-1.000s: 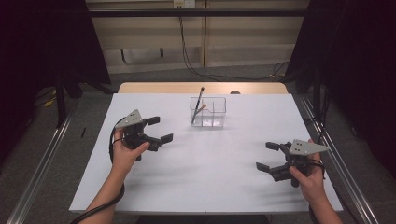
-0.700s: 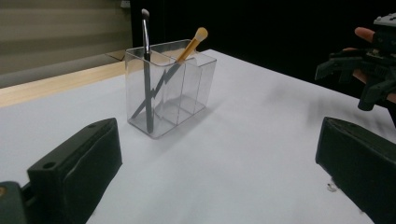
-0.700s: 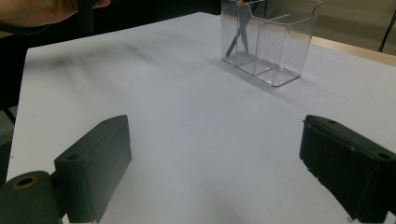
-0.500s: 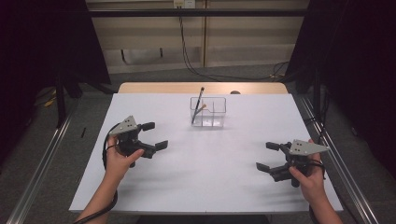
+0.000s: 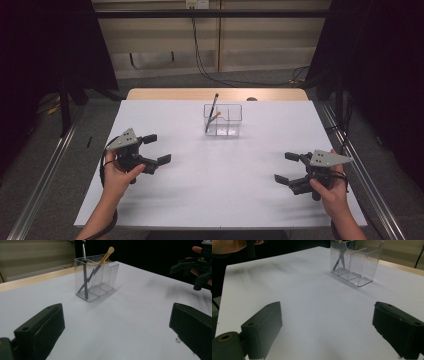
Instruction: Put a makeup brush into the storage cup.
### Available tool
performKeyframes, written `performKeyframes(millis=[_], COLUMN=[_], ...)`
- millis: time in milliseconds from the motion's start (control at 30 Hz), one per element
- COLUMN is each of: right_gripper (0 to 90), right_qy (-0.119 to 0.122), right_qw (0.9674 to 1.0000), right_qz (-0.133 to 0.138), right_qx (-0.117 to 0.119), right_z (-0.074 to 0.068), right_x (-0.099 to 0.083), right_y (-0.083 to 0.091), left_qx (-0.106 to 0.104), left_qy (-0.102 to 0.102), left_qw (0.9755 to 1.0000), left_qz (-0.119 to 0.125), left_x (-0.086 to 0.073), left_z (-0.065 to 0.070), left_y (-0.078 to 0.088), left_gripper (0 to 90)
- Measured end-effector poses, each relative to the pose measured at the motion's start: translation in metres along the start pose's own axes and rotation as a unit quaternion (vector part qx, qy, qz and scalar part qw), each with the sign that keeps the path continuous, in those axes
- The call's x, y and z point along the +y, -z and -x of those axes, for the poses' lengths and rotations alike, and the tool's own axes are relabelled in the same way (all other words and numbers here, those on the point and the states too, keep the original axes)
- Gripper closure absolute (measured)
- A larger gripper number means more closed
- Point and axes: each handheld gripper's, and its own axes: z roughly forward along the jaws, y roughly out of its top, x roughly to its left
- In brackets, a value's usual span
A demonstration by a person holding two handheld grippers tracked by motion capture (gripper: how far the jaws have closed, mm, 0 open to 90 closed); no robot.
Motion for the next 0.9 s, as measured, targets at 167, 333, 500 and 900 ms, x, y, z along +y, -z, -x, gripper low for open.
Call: performKeyframes(millis=[167,333,500,900], right_gripper=[8.2,8.2,8.2,8.2], right_qy=[0.001,0.0,0.0,-0.002], right_qw=[1.0,1.0,1.0,1.0], right_qz=[0.0,0.0,0.001,0.001], right_qx=[0.0,-0.002,-0.001,-0.001], right_z=[0.0,0.001,0.001,0.001], right_x=[0.0,0.0,0.0,0.0], right_y=[0.0,0.001,0.001,0.001], left_qx=[0.0,0.003,0.003,0.008], left_qy=[-0.004,-0.01,-0.008,-0.012], left_qw=[1.0,0.9999,0.9999,0.9998], left_qz=[-0.007,-0.011,-0.01,-0.012], left_x=[-0.005,-0.006,-0.008,-0.012], left_z=[0.001,0.003,0.004,0.006], left_y=[0.005,0.009,0.013,0.02], left_gripper=[0.0,0.2,0.2,0.2])
